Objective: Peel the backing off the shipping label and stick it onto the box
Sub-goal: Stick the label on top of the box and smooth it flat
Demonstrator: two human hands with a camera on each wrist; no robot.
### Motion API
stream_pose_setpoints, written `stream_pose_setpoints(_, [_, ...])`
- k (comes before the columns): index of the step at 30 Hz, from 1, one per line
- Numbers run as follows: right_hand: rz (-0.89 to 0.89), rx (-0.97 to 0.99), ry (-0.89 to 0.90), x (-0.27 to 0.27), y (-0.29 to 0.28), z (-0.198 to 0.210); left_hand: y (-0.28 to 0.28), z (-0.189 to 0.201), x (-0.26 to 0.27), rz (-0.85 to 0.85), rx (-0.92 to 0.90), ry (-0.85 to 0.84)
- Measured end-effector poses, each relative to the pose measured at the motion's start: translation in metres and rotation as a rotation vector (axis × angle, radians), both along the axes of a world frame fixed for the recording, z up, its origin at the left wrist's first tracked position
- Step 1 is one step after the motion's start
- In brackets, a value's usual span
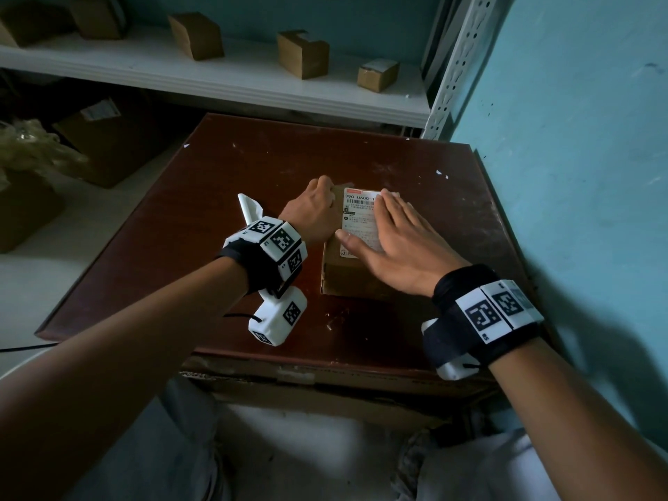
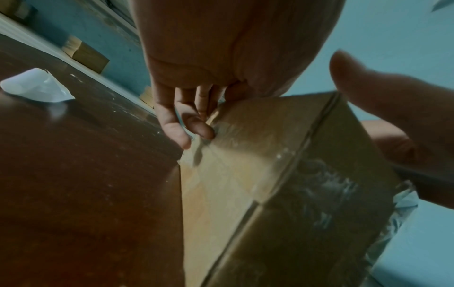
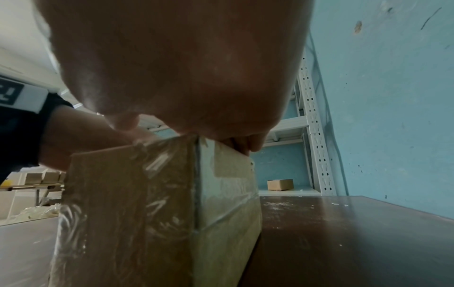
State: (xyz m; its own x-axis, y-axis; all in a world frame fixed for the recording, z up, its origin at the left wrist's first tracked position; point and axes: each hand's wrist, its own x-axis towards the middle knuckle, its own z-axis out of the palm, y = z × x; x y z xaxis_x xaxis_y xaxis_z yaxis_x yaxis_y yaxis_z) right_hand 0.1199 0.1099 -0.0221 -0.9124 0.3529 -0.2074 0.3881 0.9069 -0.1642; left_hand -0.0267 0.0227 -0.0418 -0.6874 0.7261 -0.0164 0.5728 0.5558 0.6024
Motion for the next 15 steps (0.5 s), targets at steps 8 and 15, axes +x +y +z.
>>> stream_pose_setpoints(8, [-0.017,-0.003,0.0,-0.0054,0.0034,0.0001,-0.0021,0.0007,-0.0002,-0.016,0.001,-0.005])
stream_pose_setpoints(15, [-0.029,-0.004,-0.008,-0.0093,0.0043,0.0016,-0.0024,0.0005,0.0002,-0.03,0.008,0.001])
